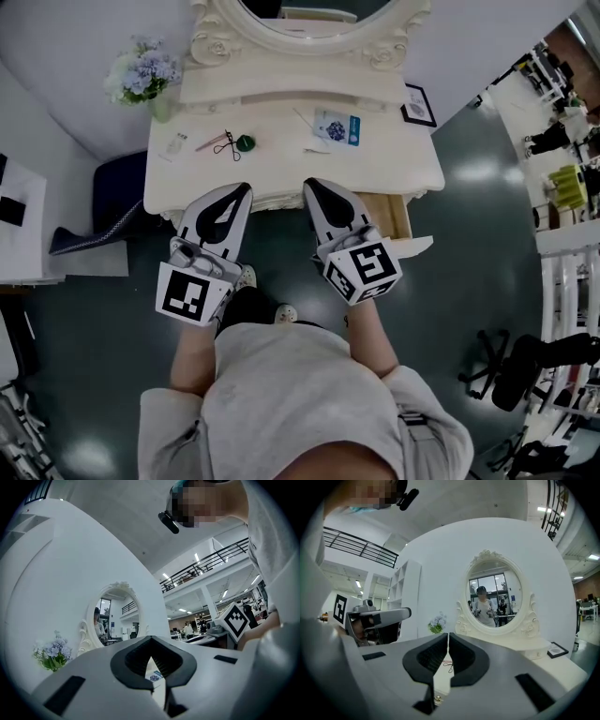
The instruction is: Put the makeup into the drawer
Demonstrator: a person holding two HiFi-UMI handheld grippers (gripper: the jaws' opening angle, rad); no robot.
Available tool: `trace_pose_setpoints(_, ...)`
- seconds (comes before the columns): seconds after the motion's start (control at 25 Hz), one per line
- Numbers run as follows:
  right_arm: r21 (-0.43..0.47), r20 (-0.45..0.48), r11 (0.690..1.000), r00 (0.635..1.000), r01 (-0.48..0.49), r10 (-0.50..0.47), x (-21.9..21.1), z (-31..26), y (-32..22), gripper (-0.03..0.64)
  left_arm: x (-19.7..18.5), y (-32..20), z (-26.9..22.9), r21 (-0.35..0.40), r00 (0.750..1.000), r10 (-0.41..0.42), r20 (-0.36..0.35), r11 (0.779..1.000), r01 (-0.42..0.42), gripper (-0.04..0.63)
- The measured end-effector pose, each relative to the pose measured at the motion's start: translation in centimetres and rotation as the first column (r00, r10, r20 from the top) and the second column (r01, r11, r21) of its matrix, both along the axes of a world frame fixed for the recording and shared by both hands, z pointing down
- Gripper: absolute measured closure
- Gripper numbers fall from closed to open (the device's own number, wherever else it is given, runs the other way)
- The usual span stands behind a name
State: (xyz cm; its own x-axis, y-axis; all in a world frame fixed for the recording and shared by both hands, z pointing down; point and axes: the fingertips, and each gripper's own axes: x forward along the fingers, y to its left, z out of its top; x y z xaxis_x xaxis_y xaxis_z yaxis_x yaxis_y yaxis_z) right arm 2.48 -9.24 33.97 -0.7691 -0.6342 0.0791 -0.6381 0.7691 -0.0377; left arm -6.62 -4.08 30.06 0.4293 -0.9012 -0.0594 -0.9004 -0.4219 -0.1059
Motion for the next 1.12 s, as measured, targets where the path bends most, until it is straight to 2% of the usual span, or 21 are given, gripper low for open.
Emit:
trace_pose_setpoints(0.32,-0.075,-0.030,0.996,0.998,-0.050,0.048,-4.6,2.7,-5.8,0.594,-4.9,-4.8,1.1,-0.028,0.999,0.034,0.003,0.999,-0.034,0.583)
trace_pose_setpoints(0.6,-0.148,-0.084,0.983,0.992,-0.105,0.093,-7.0,5.9,-9.8,0.594,-7.6,-7.9,2.3,-0.049,0.997,0.083,0.002,0.995,-0.083,0.583)
trace_pose_setpoints(1.12,-0.318,-0.221,0.932,0.969,-0.175,0.106,-9.1,14.1,-14.6,0.594,-10.3,-11.9,5.2,-0.119,0.989,0.142,-0.029,0.982,-0.144,0.583)
